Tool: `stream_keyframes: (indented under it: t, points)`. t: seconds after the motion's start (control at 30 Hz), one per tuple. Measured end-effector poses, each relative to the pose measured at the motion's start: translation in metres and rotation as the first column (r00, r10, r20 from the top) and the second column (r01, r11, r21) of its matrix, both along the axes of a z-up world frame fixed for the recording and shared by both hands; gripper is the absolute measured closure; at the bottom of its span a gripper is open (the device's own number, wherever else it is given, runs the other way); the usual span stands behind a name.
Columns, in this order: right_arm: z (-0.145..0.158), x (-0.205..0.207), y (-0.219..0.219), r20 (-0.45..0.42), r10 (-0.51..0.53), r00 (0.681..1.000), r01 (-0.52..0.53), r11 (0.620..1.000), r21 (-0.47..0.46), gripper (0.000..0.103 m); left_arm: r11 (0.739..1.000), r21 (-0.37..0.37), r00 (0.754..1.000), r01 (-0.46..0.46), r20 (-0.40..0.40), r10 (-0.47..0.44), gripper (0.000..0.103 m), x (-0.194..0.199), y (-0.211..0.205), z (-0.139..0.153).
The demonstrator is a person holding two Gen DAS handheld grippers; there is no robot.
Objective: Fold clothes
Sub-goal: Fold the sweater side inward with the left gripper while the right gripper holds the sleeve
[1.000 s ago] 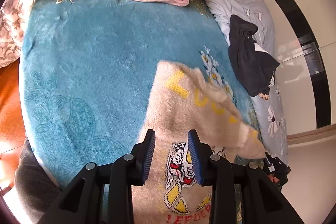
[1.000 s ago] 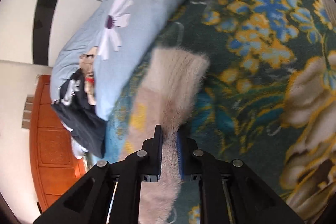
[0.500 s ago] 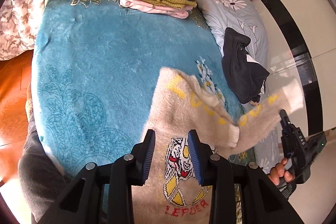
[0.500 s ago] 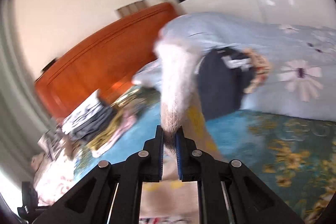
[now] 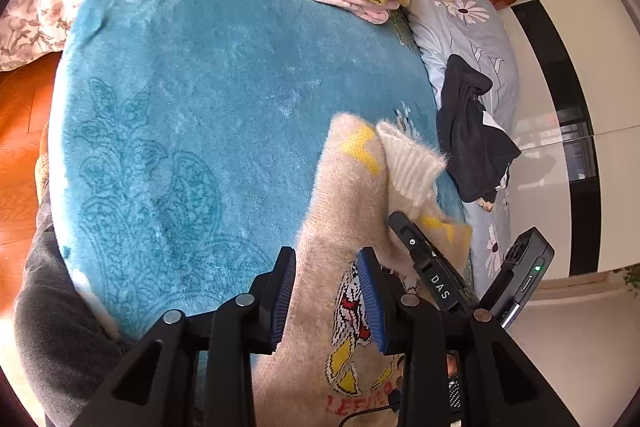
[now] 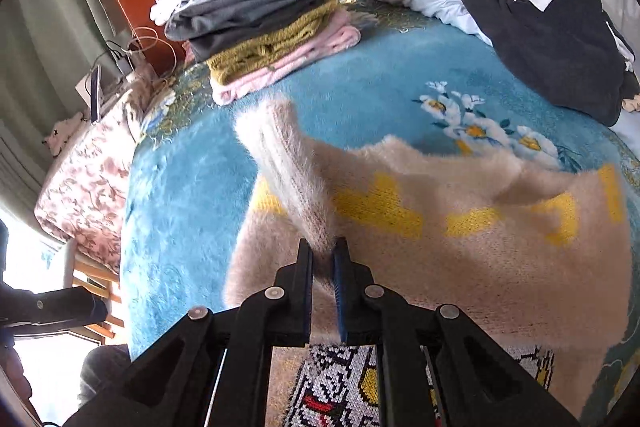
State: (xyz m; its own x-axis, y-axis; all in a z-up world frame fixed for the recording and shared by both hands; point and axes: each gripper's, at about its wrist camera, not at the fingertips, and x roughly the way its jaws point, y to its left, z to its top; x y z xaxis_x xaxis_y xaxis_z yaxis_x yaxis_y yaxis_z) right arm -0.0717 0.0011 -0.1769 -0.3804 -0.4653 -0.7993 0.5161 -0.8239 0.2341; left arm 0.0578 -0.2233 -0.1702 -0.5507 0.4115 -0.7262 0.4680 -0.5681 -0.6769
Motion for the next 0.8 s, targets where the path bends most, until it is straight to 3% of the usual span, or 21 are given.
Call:
stream_keyframes:
  t: [0.07, 0.13, 0.23, 0.3, 0.47, 0.57, 0.67, 0.73, 0.8]
  points:
    - [-0.008, -0.003, -0.003, 0.016, 0.017, 1.0, -0.018, 1.0, 0.014, 0.089, 0.999, 0.031, 1.0, 0.009, -0.003, -0.008, 0.067, -0.01, 0.002, -0.007]
    - [-0.013, 0.0, -0.005, 0.026, 0.05, 0.998, -0.05, 0.998, 0.023, 0.072, 0.998, 0.055, 1.0, 0.022, -0.004, -0.022, 0.065, -0.021, 0.004, -0.013]
    - [-0.009, 0.01, -0.005, 0.033, 0.127, 0.991, -0.127, 0.992, 0.0, 0.06, 0.996, 0.078, 0.999, 0.041, -0.006, -0.041, 0.058, -0.039, 0.01, -0.019]
    - [0.001, 0.018, 0.003, 0.012, 0.149, 0.989, -0.149, 0.989, -0.002, 0.059, 0.995, 0.078, 0.998, 0.061, -0.013, -0.061, 0.056, -0.054, 0.015, -0.024]
    - [0.022, 0.009, 0.068, -0.016, -0.035, 0.999, 0.035, 0.999, 0.009, 0.057, 0.991, 0.052, 0.993, 0.122, -0.006, -0.121, 0.053, -0.095, 0.032, -0.035]
    - [0.024, -0.003, 0.115, 0.009, -0.189, 0.982, 0.189, 0.982, 0.02, 0.057, 0.99, 0.023, 0.99, 0.142, 0.007, -0.142, 0.053, -0.112, 0.04, -0.042]
    - [0.022, -0.011, 0.153, 0.051, -0.315, 0.948, 0.315, 0.949, 0.003, 0.057, 0.991, 0.001, 0.991, 0.131, 0.005, -0.131, 0.058, -0.116, 0.043, -0.046]
    - [0.017, -0.015, 0.168, 0.084, -0.372, 0.925, 0.374, 0.927, -0.012, 0.057, 0.991, -0.034, 0.992, 0.128, -0.014, -0.129, 0.085, -0.117, 0.046, -0.042]
    - [0.013, -0.02, 0.176, 0.123, -0.404, 0.907, 0.41, 0.911, -0.033, 0.057, 0.989, -0.075, 0.991, 0.126, -0.039, -0.13, 0.093, -0.116, 0.049, -0.037]
